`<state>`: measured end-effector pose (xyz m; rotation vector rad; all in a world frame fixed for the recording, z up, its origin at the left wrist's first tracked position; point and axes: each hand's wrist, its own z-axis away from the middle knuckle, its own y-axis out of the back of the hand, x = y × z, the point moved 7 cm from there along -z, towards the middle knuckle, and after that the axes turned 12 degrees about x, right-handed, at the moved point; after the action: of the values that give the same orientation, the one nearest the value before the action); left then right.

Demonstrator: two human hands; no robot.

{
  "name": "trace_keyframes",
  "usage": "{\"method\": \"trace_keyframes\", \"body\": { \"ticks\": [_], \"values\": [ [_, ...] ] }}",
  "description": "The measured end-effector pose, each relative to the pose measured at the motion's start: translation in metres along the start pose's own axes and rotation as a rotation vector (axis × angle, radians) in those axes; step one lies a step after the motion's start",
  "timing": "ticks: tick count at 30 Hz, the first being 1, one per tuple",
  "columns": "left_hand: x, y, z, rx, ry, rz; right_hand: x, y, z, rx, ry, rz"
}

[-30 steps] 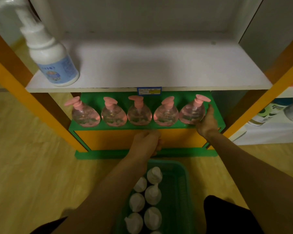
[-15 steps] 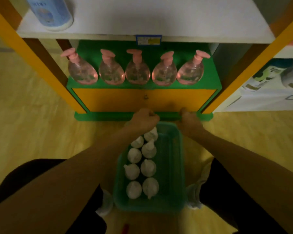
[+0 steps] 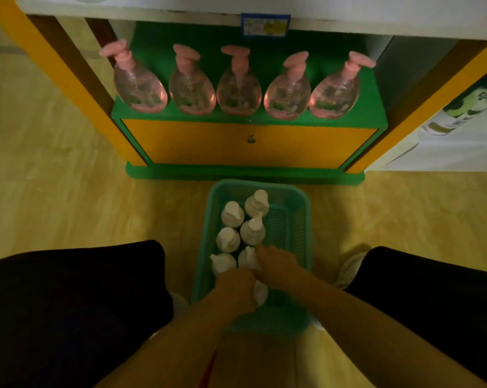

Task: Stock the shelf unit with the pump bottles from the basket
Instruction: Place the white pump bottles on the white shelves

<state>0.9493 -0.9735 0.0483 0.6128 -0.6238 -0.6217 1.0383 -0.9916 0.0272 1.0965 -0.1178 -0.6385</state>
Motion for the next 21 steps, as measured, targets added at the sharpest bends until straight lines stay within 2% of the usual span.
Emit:
{"method": "trace_keyframes", "body": {
  "ticks": [6,14,17,21],
  "values": [
    [-0.003,-0.015,-0.01,-0.023,0.032,-0.039,-0.002,-0.016,-0.012,0.032,-0.039,0.054],
    [0.008,-0.035,-0.02,-0.138,0.029,-0.124,0.004,-0.018,-0.019,0.082,-0.042,-0.029],
    [0.016,-0.04,-0.023,-0.071,0.059,-0.158,0.012,-0.015,-0.016,0.102,-0.07,-0.076],
    [0.021,-0.037,-0.02,-0.271,0.026,-0.114,0.029,0.0,-0.011,0.092,-0.169,-0.254]
  ]
}}
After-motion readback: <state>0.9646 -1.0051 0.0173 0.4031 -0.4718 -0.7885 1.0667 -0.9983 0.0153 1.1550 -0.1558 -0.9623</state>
